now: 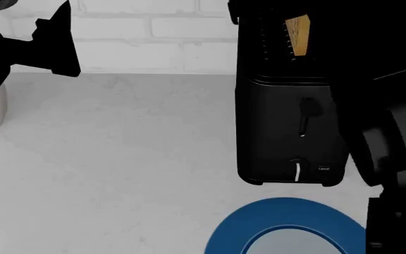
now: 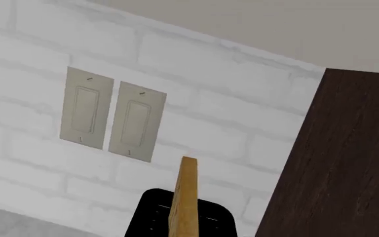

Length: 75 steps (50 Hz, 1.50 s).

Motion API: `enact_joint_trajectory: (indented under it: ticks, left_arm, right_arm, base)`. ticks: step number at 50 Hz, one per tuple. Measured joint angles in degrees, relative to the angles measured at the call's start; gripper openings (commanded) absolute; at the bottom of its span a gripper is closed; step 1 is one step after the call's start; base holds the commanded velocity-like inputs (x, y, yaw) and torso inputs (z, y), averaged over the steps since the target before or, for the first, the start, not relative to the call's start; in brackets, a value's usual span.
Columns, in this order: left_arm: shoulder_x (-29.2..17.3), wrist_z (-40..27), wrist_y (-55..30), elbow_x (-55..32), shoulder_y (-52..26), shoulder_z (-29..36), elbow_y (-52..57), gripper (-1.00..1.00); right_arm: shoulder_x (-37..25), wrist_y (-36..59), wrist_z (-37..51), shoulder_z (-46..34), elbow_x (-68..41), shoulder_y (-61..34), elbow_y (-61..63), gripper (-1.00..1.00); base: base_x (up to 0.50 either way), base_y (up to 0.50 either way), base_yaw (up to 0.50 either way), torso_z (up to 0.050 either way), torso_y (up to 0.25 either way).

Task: Place the toasted item on a plate.

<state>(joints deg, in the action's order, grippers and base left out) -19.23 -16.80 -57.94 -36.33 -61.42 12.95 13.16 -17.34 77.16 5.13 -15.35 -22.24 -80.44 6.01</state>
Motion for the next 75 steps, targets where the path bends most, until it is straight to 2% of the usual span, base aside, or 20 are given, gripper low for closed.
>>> enact_joint_trajectory:
  ticks: [7,19,29,37,43,53,75]
  left_arm:
    - [-0.4,-0.3,-0.1,-0.3,-0.1,-0.6,0.1,1.0]
    - [-0.8,-0.9,-0.7,-1.0,0.2,-1.4,0.9,1.0]
    - [-0.8,-1.2,-0.8,-1.5,0.2,-1.7,1.4,1.0]
    - [-0.9,-1.5,-1.0,-1.9,0.2,-2.0,1.6,1.0]
    - [-0.8,-1.8,-1.3,-2.2,0.0,-2.1,1.9,1.0]
    - [-0.8,-2.4,-2.2,-3.2,-0.2,-2.7,3.0,1.0]
    - [-1.0,-3.7,-3.7,-5.0,-0.4,-3.8,4.8,1.0]
  right_arm:
    - [-1.9,6.2,3.9,2.8,-7.1,1.8,9.4,-1.0]
    - [-9.3,10.3,27.5,6.5,-40.5,3.1,18.4,-1.0]
    - [-15.5,7.1,46.4,9.6,-66.5,6.7,23.0,-1.0]
    - [-20.3,1.9,55.6,12.5,-81.1,10.6,25.8,-1.0]
    - [-23.1,-2.2,59.8,15.5,-88.5,14.5,27.9,-1.0]
    - [-23.3,-9.7,65.1,21.5,-98.5,20.3,32.7,-1.0]
    - [-23.5,-15.7,66.8,39.0,-106.5,40.0,39.5,-1.0]
  base:
    - [0.0,0.0,0.0,0.0,0.0]
    - [0.0,0.0,0.0,0.0,0.0]
    - [0.0,0.0,0.0,0.0,0.0]
    - [0.0,0.0,0.0,0.0,0.0]
    - [0.0,0.0,0.0,0.0,0.0]
    - [0.0,-0.01,-0.01,0.0,0.0]
    - [0.0,-0.01,-0.01,0.0,0.0]
